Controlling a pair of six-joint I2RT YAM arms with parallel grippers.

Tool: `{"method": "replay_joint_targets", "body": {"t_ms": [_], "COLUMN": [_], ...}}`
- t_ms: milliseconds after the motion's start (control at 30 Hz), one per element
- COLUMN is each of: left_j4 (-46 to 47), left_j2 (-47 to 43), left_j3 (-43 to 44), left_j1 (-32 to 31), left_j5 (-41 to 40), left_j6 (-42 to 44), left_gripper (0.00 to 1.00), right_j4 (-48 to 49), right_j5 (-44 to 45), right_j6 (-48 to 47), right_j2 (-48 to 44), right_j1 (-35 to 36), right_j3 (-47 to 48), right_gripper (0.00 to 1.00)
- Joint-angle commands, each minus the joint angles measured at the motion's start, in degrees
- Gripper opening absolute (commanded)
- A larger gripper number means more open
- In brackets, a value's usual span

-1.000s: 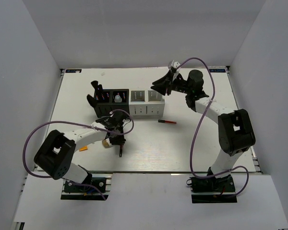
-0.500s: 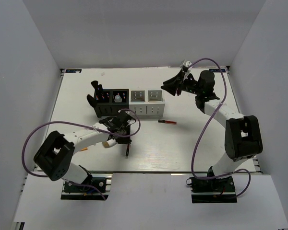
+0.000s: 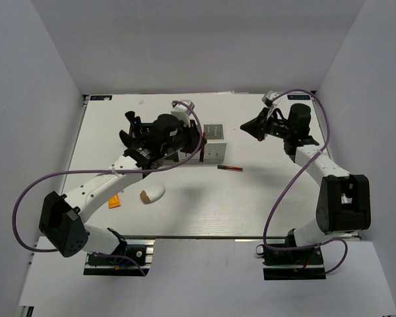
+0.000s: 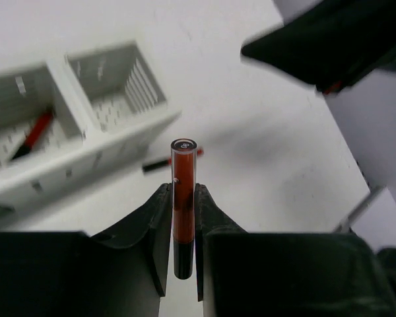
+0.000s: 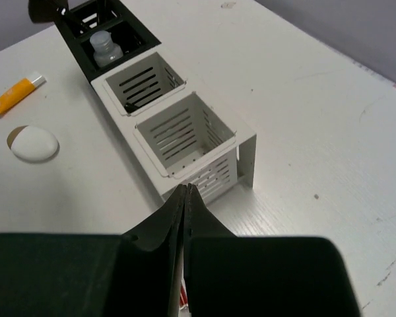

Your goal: Organize the makeup

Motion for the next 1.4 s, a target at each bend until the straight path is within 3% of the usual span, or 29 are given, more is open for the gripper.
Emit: {"method": "replay_joint_targets", "body": {"t_ms": [0, 167, 400, 433, 467, 567, 833, 933, 967, 1067, 1167, 1367], "left_j4": [10.12, 22.53, 28.95, 30.01, 31.59, 33.44, 32.75, 32.75, 32.66, 33.10, 33.10, 32.31], "left_j2": [2.50, 5.67, 12.00, 13.39, 14.02, 16.22, 20.00, 20.26, 20.18, 19.56, 19.21, 17.11], "left_j3": [3.34, 1.93, 2.30, 2.03, 1.50, 1.24, 1.59, 0.36, 0.18, -0.44, 0.18, 2.99], "left_j1": [0.44, 0.96, 1.49, 1.49, 1.49, 1.49, 1.49, 1.49, 2.01, 2.02, 2.02, 2.02], "left_j5": [-5.11, -11.01, -20.58, -22.08, -22.88, -25.43, -29.04, -31.50, -32.02, -32.03, -31.77, -31.76], "left_j6": [8.54, 14.97, 20.95, 21.56, 21.92, 22.27, 22.36, 21.84, 21.66, 21.66, 21.48, 22.01], "left_gripper": [0.00, 0.00, 0.00, 0.00, 0.00, 0.00, 0.01, 0.18, 0.33, 0.53, 0.64, 0.71], "right_j4": [-1.37, -2.51, -2.68, -3.29, -4.17, -8.83, -12.87, -18.56, -21.12, -32.63, -36.96, -46.16], "right_j5": [-0.87, -1.40, -1.93, -1.84, -1.93, -1.84, -1.93, -3.32, -3.94, -5.18, -3.87, 0.26], "right_j6": [-2.86, -5.06, -6.72, -8.64, -10.05, -14.62, -18.68, -24.90, -27.70, -39.48, -45.74, -58.21], "right_j2": [-2.85, -5.13, -7.50, -7.68, -7.77, -8.21, -9.00, -8.04, -7.08, -4.70, -2.85, 1.63], "right_j1": [-0.59, -1.47, -1.56, -1.56, -1.47, -1.56, -1.56, -1.56, -1.38, -1.03, -0.94, 0.11], "right_j3": [-1.97, -4.17, -8.91, -9.10, -9.18, -9.01, -10.33, -9.19, -7.97, -5.24, -4.27, -1.81], "right_gripper": [0.00, 0.00, 0.00, 0.03, 0.12, 0.21, 0.36, 0.45, 0.46, 0.54, 0.58, 0.61]}}
